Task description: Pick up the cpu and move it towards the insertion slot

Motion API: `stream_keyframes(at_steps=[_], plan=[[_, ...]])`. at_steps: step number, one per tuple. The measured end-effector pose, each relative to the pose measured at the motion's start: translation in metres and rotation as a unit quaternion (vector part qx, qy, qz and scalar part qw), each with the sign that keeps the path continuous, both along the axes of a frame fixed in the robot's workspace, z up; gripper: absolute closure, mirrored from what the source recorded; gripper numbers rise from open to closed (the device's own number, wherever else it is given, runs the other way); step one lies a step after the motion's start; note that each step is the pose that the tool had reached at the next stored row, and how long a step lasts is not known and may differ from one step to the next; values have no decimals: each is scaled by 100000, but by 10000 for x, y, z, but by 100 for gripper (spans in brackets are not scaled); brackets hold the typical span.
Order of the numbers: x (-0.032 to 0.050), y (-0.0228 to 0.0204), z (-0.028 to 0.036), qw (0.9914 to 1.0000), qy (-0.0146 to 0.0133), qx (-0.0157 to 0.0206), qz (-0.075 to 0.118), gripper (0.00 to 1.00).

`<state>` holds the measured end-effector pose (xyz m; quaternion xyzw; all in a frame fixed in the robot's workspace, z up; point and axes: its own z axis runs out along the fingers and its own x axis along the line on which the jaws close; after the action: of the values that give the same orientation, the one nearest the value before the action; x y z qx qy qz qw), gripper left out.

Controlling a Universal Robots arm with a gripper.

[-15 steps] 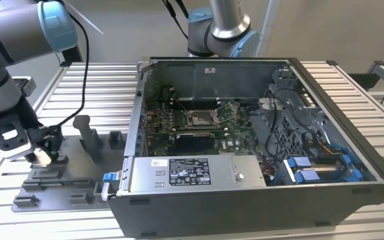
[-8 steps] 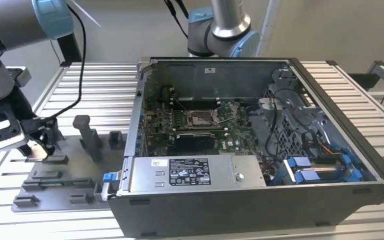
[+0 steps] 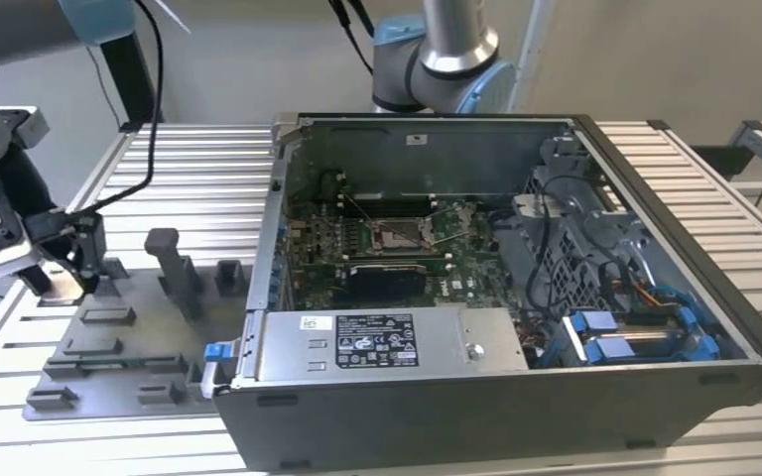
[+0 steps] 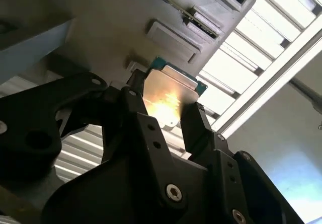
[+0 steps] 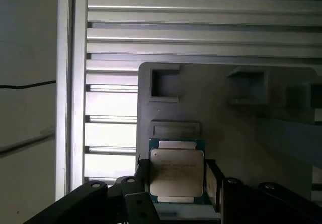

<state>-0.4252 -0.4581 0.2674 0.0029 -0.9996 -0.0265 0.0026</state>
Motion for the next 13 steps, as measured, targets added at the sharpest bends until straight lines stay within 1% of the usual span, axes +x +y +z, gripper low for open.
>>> stream_keyframes(at_steps=[1,2,9,13], plan=[[0,0,30,100000,3,0,0,100],[0,0,43,100000,3,-3,0,100],[0,0,55,100000,12,-10,-1,100],[0,0,129,100000,-1,-5,-1,100]])
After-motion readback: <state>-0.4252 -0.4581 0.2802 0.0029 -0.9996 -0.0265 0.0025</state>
